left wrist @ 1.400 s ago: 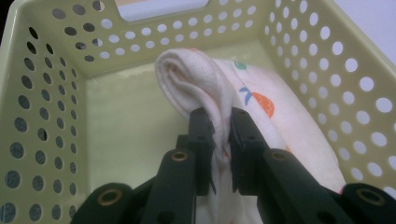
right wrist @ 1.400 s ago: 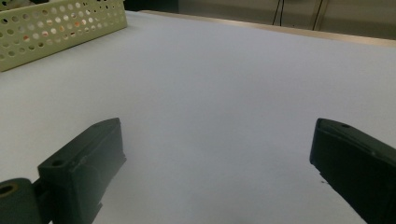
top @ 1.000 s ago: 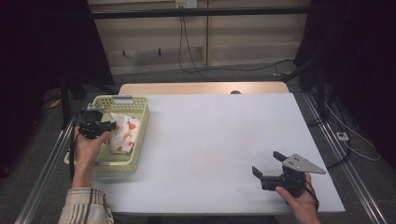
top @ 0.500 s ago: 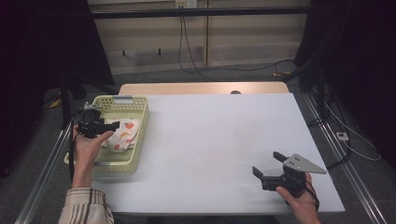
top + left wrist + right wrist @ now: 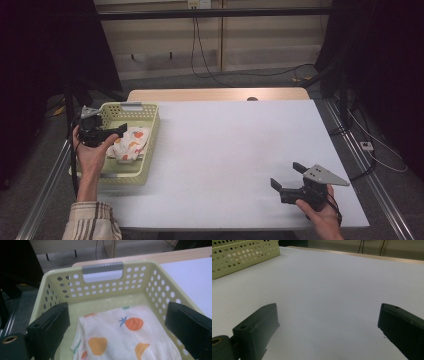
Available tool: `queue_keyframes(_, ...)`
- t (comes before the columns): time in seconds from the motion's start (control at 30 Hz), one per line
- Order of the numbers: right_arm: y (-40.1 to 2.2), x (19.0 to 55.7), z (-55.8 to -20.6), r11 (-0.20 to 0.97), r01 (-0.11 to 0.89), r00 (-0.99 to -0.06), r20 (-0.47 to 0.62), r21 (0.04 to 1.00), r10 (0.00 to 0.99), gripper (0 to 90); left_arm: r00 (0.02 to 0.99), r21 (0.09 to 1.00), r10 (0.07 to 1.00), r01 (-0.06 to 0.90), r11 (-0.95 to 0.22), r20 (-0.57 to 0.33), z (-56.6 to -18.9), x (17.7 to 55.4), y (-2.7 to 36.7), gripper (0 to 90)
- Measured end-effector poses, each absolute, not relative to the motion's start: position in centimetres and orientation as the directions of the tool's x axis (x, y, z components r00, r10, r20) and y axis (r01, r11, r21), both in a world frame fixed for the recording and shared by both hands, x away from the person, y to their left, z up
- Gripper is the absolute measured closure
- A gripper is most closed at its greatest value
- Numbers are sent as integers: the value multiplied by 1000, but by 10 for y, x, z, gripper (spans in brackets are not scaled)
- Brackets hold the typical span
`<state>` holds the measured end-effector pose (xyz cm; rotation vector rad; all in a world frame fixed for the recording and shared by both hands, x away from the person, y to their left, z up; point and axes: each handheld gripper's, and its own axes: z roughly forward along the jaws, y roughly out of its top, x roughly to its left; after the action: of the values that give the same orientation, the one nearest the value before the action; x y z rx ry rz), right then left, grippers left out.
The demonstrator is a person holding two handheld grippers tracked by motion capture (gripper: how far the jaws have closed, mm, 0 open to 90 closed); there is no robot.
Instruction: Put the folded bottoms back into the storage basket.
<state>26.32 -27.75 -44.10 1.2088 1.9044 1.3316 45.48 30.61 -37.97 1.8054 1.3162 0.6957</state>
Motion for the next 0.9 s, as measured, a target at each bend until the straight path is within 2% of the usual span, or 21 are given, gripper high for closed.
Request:
queue_keyframes(0.17,-277,263,-441,122,371,-468,72,921,881,28,338,872,941,468,-143,-27,-373,447,308,53)
queue_keyframes(0.3,-277,263,-441,121,372,-464,72,920,883,27,321,890,947,440,-120,-30,-370,443,310,54)
queue_keyframes(0.73,-277,263,-440,120,372,-463,72,920,884,28,350,904,937,405,-138,-13,-365,435,302,46)
queue_keyframes(0.83,-277,263,-441,125,373,-465,69,919,883,28,352,907,936,390,-161,15,-362,428,302,45)
queue_keyframes(0.9,-277,264,-441,123,375,-462,70,919,884,28,363,909,932,388,-149,-3,-361,423,304,47)
